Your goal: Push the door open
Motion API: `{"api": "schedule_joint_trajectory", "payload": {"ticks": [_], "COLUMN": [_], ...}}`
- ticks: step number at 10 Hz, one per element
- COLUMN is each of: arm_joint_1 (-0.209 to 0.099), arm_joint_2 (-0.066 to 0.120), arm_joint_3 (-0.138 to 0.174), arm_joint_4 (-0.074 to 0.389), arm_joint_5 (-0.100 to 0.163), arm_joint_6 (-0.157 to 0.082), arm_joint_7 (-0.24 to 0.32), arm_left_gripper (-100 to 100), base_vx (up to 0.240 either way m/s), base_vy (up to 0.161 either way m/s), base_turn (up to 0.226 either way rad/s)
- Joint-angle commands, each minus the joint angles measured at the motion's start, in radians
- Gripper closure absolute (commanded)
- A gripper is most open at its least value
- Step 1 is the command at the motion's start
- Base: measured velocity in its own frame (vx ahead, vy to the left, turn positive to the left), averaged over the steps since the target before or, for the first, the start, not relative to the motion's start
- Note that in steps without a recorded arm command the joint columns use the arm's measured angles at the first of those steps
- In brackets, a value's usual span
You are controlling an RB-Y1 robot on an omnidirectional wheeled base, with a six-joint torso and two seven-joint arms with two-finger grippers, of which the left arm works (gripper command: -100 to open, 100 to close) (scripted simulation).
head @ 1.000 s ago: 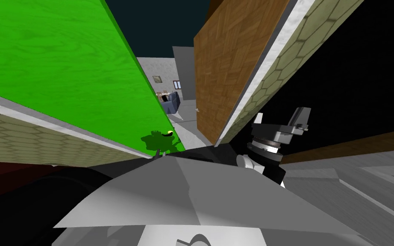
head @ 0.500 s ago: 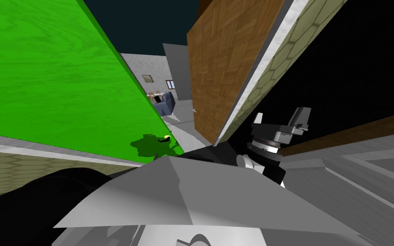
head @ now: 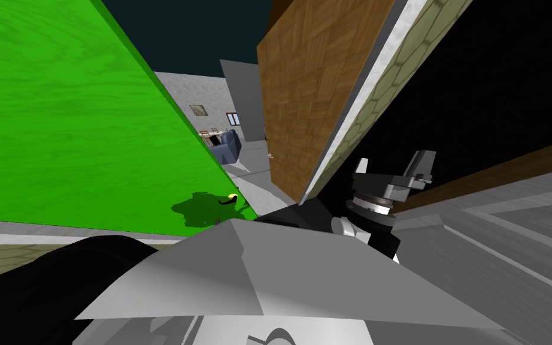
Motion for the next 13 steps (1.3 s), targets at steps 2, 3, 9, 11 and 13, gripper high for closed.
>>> {"api": "schedule_joint_trajectory", "payload": {"ticks": [2, 3, 9, 11, 13], "arm_joint_1": [-0.020, -0.031, -0.064, -0.064, -0.064], "arm_joint_2": [0.004, 0.006, 0.011, 0.011, 0.011], "arm_joint_3": [0.008, 0.012, 0.025, 0.025, 0.025], "arm_joint_4": [0.004, 0.006, 0.010, 0.010, 0.010], "arm_joint_5": [0.004, 0.007, 0.014, 0.014, 0.014], "arm_joint_6": [0.017, 0.027, 0.058, 0.058, 0.058], "arm_joint_7": [-0.002, -0.003, -0.008, -0.008, -0.008], "arm_left_gripper": [-100, -100, 100, 100, 100], "base_vx": [0.122, 0.182, 0.143, -0.024, -0.003], "base_vy": [0.071, 0.080, 0.075, -0.008, 0.001], "base_turn": [-0.028, -0.025, -0.020, -0.013, -0.004]}}
